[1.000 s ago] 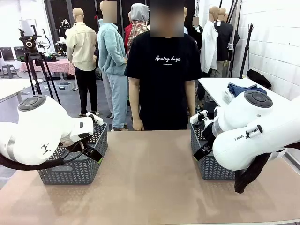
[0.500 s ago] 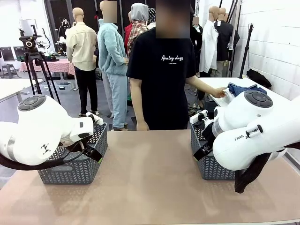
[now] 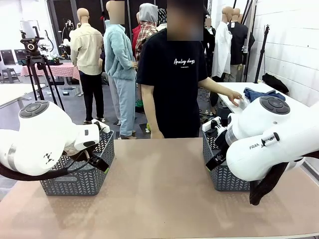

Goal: Sort the tops and bottoms.
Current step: Lift clothes from the center of the table with your left hand.

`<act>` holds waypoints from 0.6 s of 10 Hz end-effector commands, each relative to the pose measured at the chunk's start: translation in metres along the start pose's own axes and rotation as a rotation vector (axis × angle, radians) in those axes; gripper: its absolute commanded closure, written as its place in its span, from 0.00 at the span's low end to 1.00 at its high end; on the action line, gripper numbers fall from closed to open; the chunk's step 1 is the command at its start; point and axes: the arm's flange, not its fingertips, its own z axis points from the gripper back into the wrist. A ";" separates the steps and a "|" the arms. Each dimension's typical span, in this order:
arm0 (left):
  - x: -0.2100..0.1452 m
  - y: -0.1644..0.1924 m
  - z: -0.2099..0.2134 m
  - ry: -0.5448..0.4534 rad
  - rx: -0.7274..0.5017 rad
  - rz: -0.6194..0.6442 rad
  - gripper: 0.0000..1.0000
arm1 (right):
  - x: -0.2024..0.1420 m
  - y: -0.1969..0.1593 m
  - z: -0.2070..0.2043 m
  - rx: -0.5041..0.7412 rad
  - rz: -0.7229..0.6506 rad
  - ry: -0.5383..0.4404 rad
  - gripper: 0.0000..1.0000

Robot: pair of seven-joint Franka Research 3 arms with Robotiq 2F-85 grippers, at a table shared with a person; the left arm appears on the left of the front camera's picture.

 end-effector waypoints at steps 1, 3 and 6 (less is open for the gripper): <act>0.000 0.001 0.000 0.000 0.000 0.003 0.00 | 0.000 0.000 0.000 0.000 0.000 0.000 0.00; 0.000 0.001 0.000 0.000 0.000 0.003 0.00 | 0.000 0.000 0.000 0.000 0.000 0.000 0.00; 0.000 0.001 0.000 0.000 0.000 0.003 0.00 | 0.000 0.000 0.000 0.000 0.000 0.000 0.00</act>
